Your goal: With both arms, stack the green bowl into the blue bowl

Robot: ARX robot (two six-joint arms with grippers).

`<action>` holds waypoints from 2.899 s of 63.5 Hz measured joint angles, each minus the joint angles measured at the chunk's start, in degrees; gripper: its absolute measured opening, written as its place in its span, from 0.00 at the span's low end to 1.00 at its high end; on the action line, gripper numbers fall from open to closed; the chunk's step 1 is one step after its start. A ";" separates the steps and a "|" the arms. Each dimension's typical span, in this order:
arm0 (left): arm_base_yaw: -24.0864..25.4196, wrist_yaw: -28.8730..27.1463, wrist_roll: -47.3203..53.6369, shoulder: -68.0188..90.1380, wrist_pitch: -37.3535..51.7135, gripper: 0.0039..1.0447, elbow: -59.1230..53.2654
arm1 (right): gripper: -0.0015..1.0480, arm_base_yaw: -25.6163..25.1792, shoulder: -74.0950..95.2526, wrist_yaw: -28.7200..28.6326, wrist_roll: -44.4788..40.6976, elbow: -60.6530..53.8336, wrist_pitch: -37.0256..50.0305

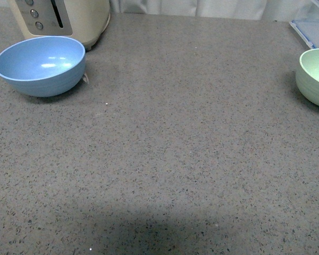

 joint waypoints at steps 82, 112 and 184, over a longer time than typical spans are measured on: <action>2.08 15.50 -49.81 79.17 18.82 0.94 37.46 | 0.91 0.00 0.00 -0.11 0.00 0.00 0.00; 3.39 18.40 -51.63 82.71 18.62 0.67 41.75 | 0.91 0.00 0.00 -0.11 0.00 0.00 0.00; -26.64 14.38 -33.90 85.57 -0.15 0.04 53.51 | 0.91 0.00 0.00 -0.11 0.00 0.00 0.00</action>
